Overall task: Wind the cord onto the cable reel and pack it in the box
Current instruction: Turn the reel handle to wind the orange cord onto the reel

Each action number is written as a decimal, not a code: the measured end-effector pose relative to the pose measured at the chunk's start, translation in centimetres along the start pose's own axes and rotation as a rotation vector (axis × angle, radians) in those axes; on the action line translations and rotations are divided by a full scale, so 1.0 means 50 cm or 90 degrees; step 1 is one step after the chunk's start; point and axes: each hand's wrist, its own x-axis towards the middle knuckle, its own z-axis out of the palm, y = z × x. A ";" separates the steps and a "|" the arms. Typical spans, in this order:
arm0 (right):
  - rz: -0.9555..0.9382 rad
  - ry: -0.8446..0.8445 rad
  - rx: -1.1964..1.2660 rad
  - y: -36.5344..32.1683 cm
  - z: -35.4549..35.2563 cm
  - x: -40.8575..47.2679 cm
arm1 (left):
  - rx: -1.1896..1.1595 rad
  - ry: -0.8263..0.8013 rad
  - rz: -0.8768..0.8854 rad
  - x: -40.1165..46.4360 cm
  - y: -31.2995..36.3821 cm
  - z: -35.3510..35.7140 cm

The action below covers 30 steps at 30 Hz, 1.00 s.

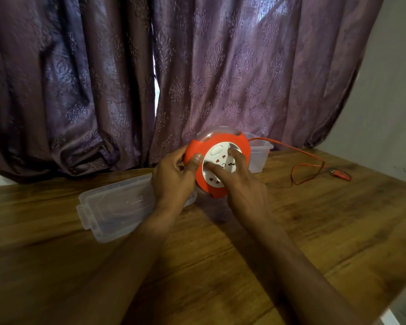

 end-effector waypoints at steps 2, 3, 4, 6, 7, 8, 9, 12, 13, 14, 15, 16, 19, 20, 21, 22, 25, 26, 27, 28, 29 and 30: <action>0.022 0.004 -0.004 0.001 0.004 0.001 | 0.004 -0.002 0.007 -0.001 0.000 0.001; 0.030 0.008 -0.004 0.003 0.008 0.001 | 0.003 -0.003 0.009 -0.002 0.000 0.002; 0.035 0.017 -0.005 0.006 0.013 0.001 | 0.001 -0.004 0.008 -0.002 0.000 0.003; 0.041 0.040 -0.007 0.012 0.024 0.003 | -0.001 -0.005 0.005 -0.002 -0.004 0.005; 0.051 0.049 0.000 0.014 0.027 0.004 | -0.001 -0.005 0.005 -0.002 -0.005 0.006; 0.063 0.057 0.011 0.015 0.028 0.006 | -0.001 -0.006 0.004 -0.002 -0.005 0.006; 0.073 0.066 0.022 0.016 0.028 0.007 | 0.001 -0.007 0.004 -0.003 -0.006 0.006; 0.091 0.090 0.027 0.017 0.024 0.006 | 0.014 -0.006 0.013 -0.005 -0.007 0.007; 0.093 0.100 0.024 0.018 0.024 0.005 | 0.018 -0.006 0.015 -0.005 -0.007 0.007; 0.096 0.113 0.021 0.018 0.025 0.003 | 0.022 -0.006 0.019 -0.006 -0.009 0.008; 0.103 0.126 0.023 0.018 0.026 0.003 | 0.024 -0.008 0.024 -0.005 -0.010 0.009; 0.118 0.136 0.035 0.017 0.027 0.003 | 0.025 -0.010 0.029 -0.005 -0.011 0.010; 0.166 0.156 0.099 0.016 0.027 0.003 | 0.033 -0.013 0.036 -0.005 -0.012 0.014; 0.169 0.161 0.112 0.017 0.028 0.002 | 0.037 -0.013 0.037 -0.006 -0.013 0.014; 0.165 0.168 0.118 0.016 0.030 0.000 | 0.037 -0.013 0.037 -0.006 -0.014 0.014; 0.161 0.174 0.124 0.016 0.030 -0.001 | 0.032 -0.013 0.035 -0.006 -0.016 0.014; 0.179 0.209 0.184 0.019 0.025 0.001 | 0.012 -0.006 0.016 0.001 -0.019 0.010; 0.175 0.236 0.198 0.024 0.021 0.001 | 0.010 0.000 0.013 0.003 -0.019 0.008; 0.158 0.260 0.191 0.028 0.016 0.001 | 0.010 0.007 0.013 0.006 -0.018 0.006; 0.133 0.267 0.170 0.031 0.012 0.001 | 0.013 0.012 0.011 0.008 -0.018 0.003; 0.109 0.252 0.140 0.031 0.008 0.003 | 0.013 0.015 0.007 0.010 -0.017 0.002; 0.086 0.218 0.109 0.027 0.006 0.005 | 0.013 0.017 0.002 0.011 -0.019 0.000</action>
